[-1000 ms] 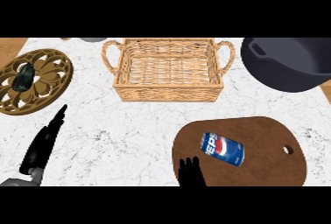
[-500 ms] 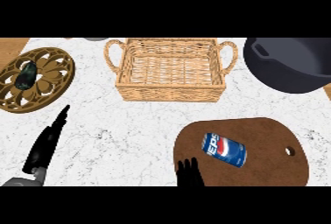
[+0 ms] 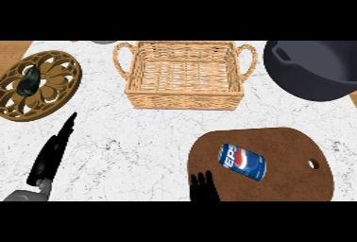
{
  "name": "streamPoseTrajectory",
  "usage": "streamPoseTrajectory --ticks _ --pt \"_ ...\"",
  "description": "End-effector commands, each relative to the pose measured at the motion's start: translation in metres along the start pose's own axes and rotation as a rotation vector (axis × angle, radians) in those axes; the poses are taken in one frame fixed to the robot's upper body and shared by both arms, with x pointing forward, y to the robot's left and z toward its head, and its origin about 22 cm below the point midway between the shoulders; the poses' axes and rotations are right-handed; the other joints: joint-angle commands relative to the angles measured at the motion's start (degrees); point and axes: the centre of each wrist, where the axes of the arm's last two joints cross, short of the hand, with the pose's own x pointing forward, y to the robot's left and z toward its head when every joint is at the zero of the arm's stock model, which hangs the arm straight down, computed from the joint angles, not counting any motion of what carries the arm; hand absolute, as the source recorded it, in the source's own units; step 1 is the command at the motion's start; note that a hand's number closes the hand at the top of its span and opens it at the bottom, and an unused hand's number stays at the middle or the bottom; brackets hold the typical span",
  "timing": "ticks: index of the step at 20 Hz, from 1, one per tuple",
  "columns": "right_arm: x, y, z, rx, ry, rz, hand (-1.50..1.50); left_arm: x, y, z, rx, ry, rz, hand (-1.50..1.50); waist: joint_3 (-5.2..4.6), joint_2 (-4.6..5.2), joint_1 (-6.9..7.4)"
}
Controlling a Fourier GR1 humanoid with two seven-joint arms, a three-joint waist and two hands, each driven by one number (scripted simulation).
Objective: Pick the can from the cutting board and place it in the basket
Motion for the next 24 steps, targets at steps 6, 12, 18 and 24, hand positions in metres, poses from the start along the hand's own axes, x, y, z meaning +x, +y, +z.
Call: streamPoseTrajectory --ticks 6,12,18,24 --pt "0.052 0.011 -0.021 0.044 0.059 0.132 -1.50 -0.003 0.000 -0.002 0.010 0.010 0.002 0.00 0.00 0.09 0.04" --pt "0.040 0.034 -0.020 0.076 0.081 0.141 -1.50 0.002 0.012 0.003 0.019 -0.002 -0.024 0.00 0.02 0.02 0.01" --pt "0.035 0.064 -0.047 0.083 0.104 0.159 -1.50 -0.005 -0.025 -0.001 -0.002 0.001 -0.002 0.00 -0.01 0.15 -0.25" --pt "0.040 0.067 -0.047 0.075 0.102 0.147 -1.50 0.005 0.004 0.006 0.000 -0.003 -0.001 0.00 0.01 0.02 -0.04"
